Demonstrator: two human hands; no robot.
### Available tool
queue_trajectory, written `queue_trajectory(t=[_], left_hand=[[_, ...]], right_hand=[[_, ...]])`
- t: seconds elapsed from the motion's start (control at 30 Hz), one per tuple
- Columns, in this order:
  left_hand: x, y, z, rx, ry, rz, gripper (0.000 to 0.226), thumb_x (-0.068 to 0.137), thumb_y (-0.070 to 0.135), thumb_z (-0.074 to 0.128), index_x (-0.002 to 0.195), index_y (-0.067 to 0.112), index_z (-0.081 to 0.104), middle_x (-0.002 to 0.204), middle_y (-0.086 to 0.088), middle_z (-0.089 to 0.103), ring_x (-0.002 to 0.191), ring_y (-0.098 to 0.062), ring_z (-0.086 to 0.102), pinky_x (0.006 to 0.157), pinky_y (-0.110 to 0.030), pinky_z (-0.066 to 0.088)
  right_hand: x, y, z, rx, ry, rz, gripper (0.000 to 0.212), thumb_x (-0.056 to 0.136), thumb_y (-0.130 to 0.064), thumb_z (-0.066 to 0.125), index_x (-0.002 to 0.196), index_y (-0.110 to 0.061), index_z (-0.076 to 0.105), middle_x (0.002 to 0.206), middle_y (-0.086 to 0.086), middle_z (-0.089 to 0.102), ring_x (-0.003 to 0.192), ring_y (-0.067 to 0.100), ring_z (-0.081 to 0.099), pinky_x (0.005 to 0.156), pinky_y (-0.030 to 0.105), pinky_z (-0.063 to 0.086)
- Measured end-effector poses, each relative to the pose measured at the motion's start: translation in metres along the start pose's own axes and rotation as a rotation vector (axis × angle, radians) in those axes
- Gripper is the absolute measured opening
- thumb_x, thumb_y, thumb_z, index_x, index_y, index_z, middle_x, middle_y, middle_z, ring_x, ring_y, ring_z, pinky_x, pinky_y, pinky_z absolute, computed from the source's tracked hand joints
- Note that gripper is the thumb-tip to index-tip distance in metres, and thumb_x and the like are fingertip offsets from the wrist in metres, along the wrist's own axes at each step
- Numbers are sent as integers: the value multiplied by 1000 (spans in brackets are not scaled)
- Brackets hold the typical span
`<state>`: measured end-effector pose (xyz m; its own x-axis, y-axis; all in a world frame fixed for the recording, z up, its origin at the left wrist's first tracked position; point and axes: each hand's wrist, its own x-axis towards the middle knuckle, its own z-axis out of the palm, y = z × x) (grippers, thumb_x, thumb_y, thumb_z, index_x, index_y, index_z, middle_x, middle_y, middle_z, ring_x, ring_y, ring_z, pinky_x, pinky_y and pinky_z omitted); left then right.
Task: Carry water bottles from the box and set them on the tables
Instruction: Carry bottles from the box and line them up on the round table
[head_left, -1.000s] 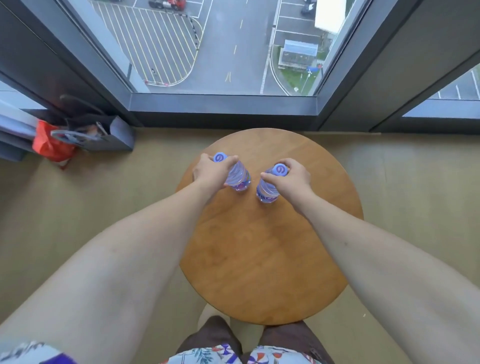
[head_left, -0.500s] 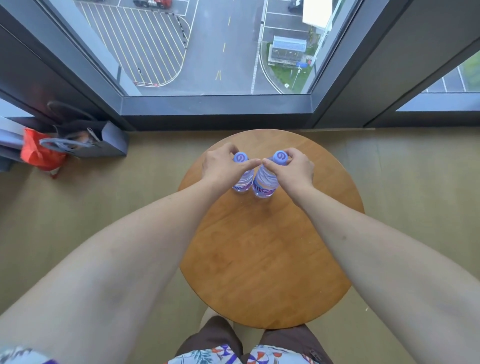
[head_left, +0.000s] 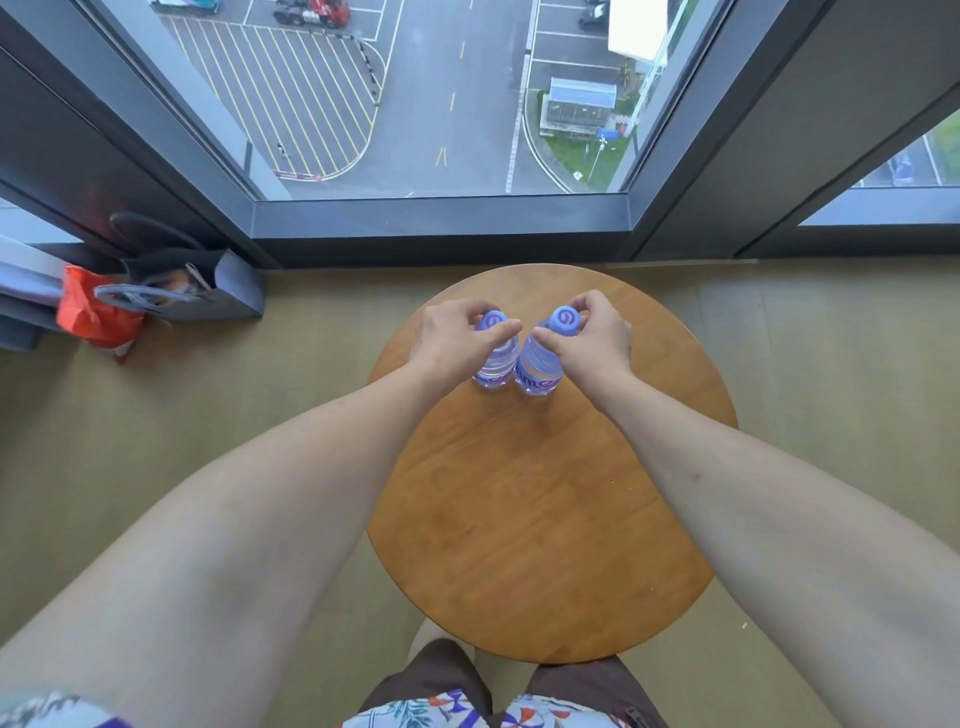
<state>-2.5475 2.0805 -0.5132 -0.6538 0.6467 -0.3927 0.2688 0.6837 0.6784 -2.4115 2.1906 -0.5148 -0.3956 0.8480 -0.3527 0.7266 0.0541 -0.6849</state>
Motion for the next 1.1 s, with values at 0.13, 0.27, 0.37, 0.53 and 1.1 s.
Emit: queue_trajectory(t=[0.13, 0.27, 0.37, 0.53, 1.1], left_hand=[[2, 4, 4, -12, 41, -9, 43, 85, 59, 74, 114, 27, 75, 113, 2, 74, 105, -16, 66, 91, -39, 57], [4, 8, 6, -16, 81, 0, 44, 85, 59, 75, 114, 26, 76, 111, 3, 73, 99, -13, 66, 67, -24, 50], [5, 7, 8, -32, 82, -4, 43, 84, 57, 76, 113, 26, 76, 110, 3, 73, 100, -13, 66, 65, -21, 47], [7, 5, 10, -83, 86, -13, 42, 83, 53, 79, 114, 24, 76, 112, 2, 73, 103, -14, 67, 81, -31, 57], [10, -2, 8, -102, 90, -5, 37, 83, 54, 79, 108, 27, 79, 107, 6, 74, 101, -14, 68, 82, -34, 61]], right_hand=[[2, -1, 2, -4, -42, -75, 37, 84, -22, 85, 112, -16, 62, 111, 6, 67, 99, 19, 66, 79, 30, 61], [7, 2, 2, 6, -45, -96, 37, 83, -19, 85, 115, -16, 66, 115, 5, 66, 102, 19, 66, 83, 31, 62], [6, 7, 2, 7, -40, -113, 37, 82, -17, 86, 115, -19, 70, 112, 1, 69, 102, 16, 65, 84, 30, 61], [6, 10, 4, 44, -2, -96, 37, 81, -17, 86, 115, -20, 72, 111, -2, 70, 99, 12, 65, 69, 10, 49], [4, 12, 14, 115, 39, -85, 37, 82, -16, 86, 115, -20, 71, 107, -7, 67, 100, 14, 66, 78, 19, 58]])
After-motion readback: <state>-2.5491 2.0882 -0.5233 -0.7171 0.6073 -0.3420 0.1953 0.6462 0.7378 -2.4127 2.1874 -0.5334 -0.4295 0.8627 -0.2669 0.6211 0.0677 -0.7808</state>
